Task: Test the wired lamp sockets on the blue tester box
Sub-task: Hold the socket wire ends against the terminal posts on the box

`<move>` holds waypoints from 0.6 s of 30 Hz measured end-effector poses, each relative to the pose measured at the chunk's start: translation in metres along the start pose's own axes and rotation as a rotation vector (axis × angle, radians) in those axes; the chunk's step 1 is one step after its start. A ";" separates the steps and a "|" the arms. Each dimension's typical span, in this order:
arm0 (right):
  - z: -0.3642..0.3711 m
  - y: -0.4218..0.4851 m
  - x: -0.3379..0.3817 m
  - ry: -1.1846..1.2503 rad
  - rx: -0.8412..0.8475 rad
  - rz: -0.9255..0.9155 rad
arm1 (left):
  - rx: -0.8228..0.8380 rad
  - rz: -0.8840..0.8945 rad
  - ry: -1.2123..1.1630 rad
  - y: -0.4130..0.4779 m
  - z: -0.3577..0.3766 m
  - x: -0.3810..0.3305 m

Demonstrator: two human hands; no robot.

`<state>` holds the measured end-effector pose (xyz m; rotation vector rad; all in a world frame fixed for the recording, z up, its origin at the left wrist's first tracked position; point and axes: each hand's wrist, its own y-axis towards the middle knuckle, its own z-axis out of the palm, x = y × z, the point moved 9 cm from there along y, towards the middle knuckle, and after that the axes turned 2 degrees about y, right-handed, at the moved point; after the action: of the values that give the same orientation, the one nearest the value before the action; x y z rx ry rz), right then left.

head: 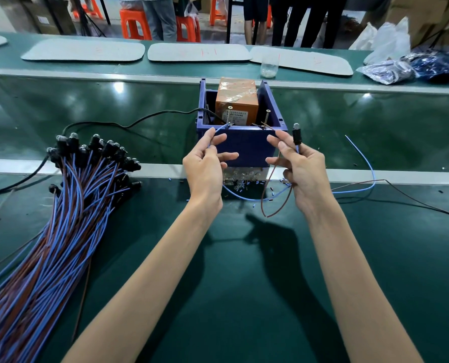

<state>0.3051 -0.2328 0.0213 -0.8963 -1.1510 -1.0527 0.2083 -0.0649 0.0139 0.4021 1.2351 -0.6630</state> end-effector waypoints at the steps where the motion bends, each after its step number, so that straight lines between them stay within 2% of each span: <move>1: -0.001 0.000 0.000 0.006 -0.006 -0.001 | -0.001 -0.001 -0.006 0.001 -0.001 0.000; 18: -0.008 0.000 0.004 0.007 -0.063 0.007 | -0.033 -0.011 -0.012 0.003 -0.005 -0.004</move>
<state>0.3075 -0.2412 0.0236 -0.9448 -1.1127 -1.0909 0.2057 -0.0585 0.0159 0.3636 1.2361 -0.6531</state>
